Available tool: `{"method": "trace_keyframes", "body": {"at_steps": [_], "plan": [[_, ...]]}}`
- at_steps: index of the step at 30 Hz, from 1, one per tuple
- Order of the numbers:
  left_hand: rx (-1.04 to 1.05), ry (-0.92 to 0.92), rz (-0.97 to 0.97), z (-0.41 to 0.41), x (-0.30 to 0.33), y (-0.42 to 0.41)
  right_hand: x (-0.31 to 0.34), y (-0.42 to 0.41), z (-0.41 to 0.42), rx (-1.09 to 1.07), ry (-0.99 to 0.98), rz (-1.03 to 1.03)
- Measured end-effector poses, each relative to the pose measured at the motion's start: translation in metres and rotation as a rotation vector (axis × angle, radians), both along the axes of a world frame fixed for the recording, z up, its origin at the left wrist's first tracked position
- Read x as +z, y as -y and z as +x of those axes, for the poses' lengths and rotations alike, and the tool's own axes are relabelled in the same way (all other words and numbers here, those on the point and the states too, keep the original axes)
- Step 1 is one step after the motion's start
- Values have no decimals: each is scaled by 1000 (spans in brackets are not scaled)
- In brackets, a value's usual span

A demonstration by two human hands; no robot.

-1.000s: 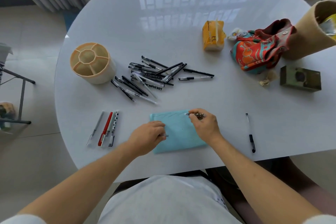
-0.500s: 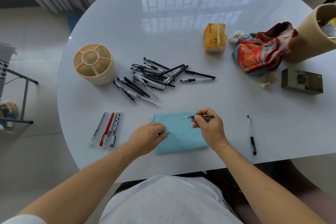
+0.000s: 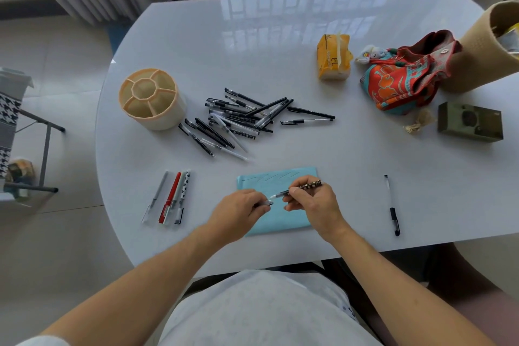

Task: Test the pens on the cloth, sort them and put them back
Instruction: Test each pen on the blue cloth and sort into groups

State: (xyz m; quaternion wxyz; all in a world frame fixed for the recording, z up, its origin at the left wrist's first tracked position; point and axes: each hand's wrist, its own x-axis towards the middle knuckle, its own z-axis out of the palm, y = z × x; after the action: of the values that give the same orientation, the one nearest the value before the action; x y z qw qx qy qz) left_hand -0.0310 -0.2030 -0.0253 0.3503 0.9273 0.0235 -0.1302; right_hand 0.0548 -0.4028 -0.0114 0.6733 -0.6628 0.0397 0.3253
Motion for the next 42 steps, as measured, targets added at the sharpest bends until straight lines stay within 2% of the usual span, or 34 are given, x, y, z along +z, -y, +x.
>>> {"method": "trace_keyframes", "body": {"at_steps": [9,19,26,28,31,35,39,42], "plan": [[54,-26,-12,-4,2,3,3,3,-2,-39,29,-4],[51,-33,16,-9,5,2,-7,-14,-11,88,-17,-20],[222,-156,148,-32,-5,-32,-24,-66,-7,322,-22,-208],[342,-214,173,-39,-7,-48,-30,-87,0,264,56,-321],[487,-294,205,-56,-12,-71,-37,-115,16,200,303,-522],[659,-352,160,-81,-15,-90,-49,-144,36,447,583,-769],[727,-374,176,-94,-20,-101,-58,-160,47,548,669,-975],[710,-399,212,-98,-25,-109,-60,-158,47,541,686,-995]]}}
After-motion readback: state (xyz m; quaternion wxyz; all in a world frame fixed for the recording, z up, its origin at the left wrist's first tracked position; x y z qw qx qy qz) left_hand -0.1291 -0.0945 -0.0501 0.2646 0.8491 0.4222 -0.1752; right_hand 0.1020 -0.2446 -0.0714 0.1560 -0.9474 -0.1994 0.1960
